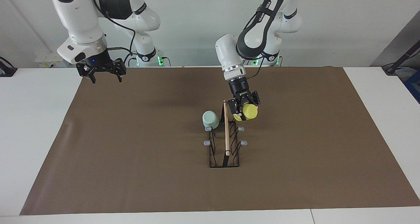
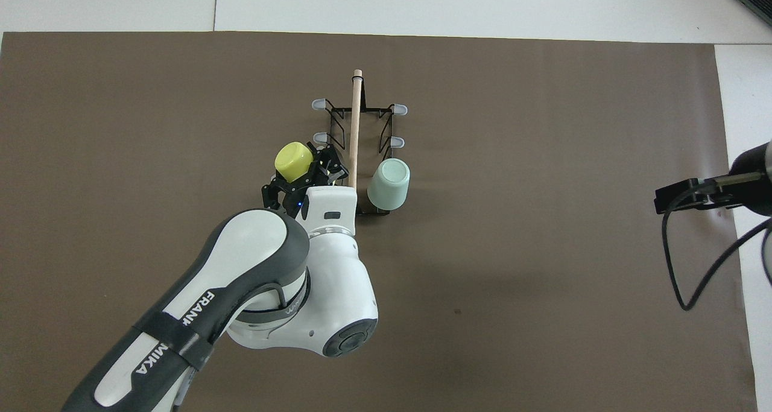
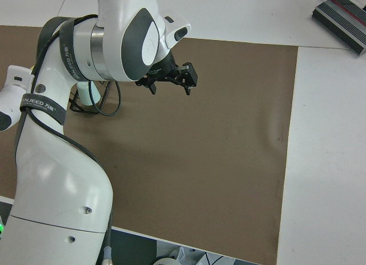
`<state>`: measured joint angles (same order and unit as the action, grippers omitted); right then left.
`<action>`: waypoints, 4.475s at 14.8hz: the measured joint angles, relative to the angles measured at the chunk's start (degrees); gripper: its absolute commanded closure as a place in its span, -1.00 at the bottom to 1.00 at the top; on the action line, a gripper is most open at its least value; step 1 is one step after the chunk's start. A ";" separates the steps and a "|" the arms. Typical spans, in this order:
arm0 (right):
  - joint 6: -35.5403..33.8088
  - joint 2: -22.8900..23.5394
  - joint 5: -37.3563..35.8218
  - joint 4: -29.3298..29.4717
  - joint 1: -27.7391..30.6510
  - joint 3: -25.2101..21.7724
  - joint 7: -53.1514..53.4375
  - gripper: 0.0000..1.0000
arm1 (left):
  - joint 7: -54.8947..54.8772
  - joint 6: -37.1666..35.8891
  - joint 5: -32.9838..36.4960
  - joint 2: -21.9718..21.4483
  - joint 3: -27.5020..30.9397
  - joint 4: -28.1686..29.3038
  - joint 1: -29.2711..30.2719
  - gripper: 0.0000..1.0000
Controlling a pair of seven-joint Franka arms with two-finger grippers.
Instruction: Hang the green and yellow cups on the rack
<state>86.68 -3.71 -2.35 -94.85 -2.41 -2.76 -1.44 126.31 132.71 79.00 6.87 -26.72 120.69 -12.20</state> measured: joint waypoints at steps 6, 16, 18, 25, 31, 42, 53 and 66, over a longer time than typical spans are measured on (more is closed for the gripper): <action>-1.64 0.88 0.25 0.69 -1.26 -2.55 4.62 -1.00 | 2.06 -1.04 0.15 0.06 -0.13 1.74 -1.09 0.58; -1.89 1.18 0.02 1.38 -3.66 -3.72 4.54 -1.00 | 1.38 -0.73 0.21 0.04 -0.35 -0.24 -1.10 -1.00; -1.89 1.20 -0.16 1.38 -4.14 -3.68 4.54 -1.00 | 1.04 -0.71 0.21 0.00 -0.33 -0.45 -1.10 -1.00; -1.89 1.21 -0.17 1.35 -2.86 -4.01 4.54 -1.00 | -16.32 3.07 -9.37 -1.69 4.44 -2.86 -1.00 -1.00; -1.89 1.21 -0.17 1.35 -2.54 -4.02 4.54 -1.00 | -43.34 9.65 -23.95 -3.70 12.04 -3.50 -0.88 -1.00; -1.89 1.21 -0.17 1.35 -2.53 -4.02 4.54 -1.00 | -103.88 5.74 -64.71 -9.48 24.30 -4.08 -0.71 -1.00; -1.89 1.21 -0.17 1.35 -2.53 -4.02 4.54 -1.00 | -136.66 -35.23 -80.76 -9.86 26.33 -26.16 8.82 -1.00; -1.89 1.21 -0.17 1.35 -2.53 -4.02 4.54 -1.00 | -137.10 -45.30 -80.81 -8.69 26.27 -29.84 8.59 -1.00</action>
<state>84.79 -2.50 -2.52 -93.50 -4.94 -6.78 3.10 -10.78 87.41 -1.81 -1.82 -0.45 90.85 -3.61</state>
